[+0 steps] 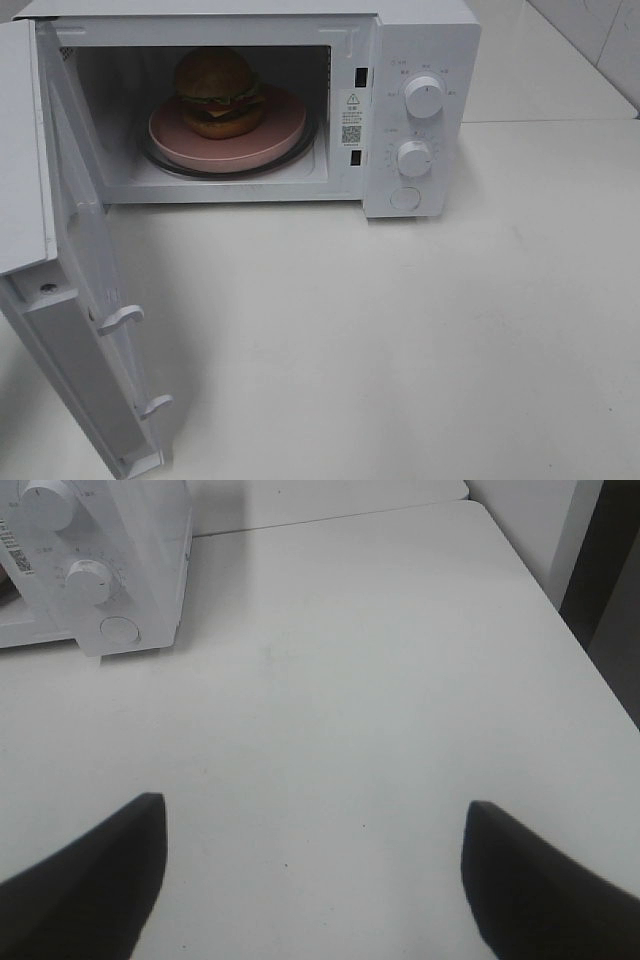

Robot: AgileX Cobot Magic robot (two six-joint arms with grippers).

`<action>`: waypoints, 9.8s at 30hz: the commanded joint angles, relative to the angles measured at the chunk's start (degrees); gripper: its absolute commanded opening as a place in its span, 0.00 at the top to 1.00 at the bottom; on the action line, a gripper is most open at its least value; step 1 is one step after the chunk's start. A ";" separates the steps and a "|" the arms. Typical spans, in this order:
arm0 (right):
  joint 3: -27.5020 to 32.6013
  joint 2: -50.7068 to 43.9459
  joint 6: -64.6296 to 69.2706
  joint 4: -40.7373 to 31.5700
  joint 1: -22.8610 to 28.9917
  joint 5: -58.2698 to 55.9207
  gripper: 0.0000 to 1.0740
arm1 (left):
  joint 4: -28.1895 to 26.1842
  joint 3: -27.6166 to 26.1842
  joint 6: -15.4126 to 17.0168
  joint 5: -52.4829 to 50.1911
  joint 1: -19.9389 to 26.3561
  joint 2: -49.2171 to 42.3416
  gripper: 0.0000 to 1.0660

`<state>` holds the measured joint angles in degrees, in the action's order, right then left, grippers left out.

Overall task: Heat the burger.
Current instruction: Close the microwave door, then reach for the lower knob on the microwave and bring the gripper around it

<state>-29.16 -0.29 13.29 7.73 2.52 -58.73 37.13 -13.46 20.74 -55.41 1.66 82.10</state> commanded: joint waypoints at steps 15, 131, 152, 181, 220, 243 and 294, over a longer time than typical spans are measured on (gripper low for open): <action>0.00 -1.43 0.23 0.17 -0.29 0.86 0.30 | -17.07 -5.44 -4.13 0.52 -16.73 7.45 1.00; 0.00 -1.43 0.23 0.17 -0.29 0.86 0.30 | -29.79 -35.41 0.17 95.45 -35.41 -0.92 0.23; 0.00 -1.43 0.23 0.17 -0.29 0.86 0.30 | -38.50 -35.35 -16.33 117.11 0.34 -17.48 0.23; 0.00 -1.43 0.23 0.17 -0.29 0.86 0.30 | -37.87 -15.58 -15.87 114.88 3.61 -57.12 0.23; -0.06 -0.86 0.23 0.40 -0.29 0.97 0.30 | -37.82 -15.53 -15.87 114.76 3.61 -83.94 0.23; -1.03 -0.74 0.29 -1.26 -0.29 3.27 0.30 | -37.82 -15.53 -15.87 114.76 3.61 -83.59 0.23; 13.24 37.70 1.26 -2.29 0.23 61.19 0.30 | -37.82 -15.53 -15.87 114.76 3.61 -83.59 0.23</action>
<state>-16.10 34.49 13.52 5.73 2.64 -2.23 -0.46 -29.16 4.41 59.64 5.10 -0.29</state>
